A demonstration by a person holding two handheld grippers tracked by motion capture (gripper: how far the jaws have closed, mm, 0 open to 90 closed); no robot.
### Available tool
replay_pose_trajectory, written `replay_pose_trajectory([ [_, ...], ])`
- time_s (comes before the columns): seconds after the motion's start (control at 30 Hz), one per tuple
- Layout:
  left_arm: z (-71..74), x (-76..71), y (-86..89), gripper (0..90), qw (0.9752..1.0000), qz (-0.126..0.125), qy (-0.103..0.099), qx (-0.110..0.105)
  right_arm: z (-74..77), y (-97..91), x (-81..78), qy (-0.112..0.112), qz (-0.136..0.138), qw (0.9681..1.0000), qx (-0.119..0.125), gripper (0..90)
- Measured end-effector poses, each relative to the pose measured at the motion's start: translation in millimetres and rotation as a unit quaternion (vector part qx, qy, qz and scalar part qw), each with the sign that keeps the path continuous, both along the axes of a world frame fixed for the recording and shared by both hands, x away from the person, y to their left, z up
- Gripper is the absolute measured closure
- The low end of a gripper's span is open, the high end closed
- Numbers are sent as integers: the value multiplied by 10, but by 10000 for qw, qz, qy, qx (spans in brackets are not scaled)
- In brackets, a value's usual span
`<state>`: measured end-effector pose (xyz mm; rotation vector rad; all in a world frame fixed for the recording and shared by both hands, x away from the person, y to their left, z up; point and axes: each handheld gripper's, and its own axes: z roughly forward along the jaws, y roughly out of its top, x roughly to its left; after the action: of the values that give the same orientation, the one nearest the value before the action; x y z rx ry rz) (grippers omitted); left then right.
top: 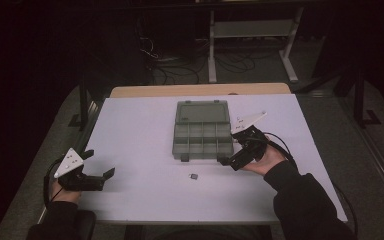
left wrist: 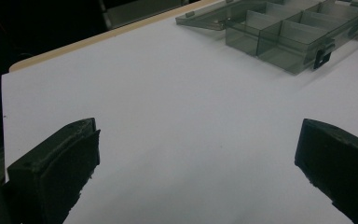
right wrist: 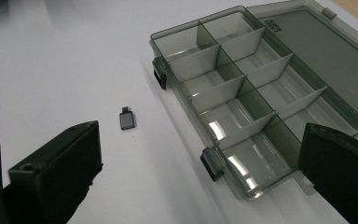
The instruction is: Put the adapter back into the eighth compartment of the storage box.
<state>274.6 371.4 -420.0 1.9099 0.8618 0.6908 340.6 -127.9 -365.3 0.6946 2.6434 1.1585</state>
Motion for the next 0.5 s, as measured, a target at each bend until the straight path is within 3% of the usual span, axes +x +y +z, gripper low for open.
replay_pose_trajectory([
  [0.5,-3,3,-3,0,10000,-12,0,10,-46,204,23,32,249,9992,-298,0],
])
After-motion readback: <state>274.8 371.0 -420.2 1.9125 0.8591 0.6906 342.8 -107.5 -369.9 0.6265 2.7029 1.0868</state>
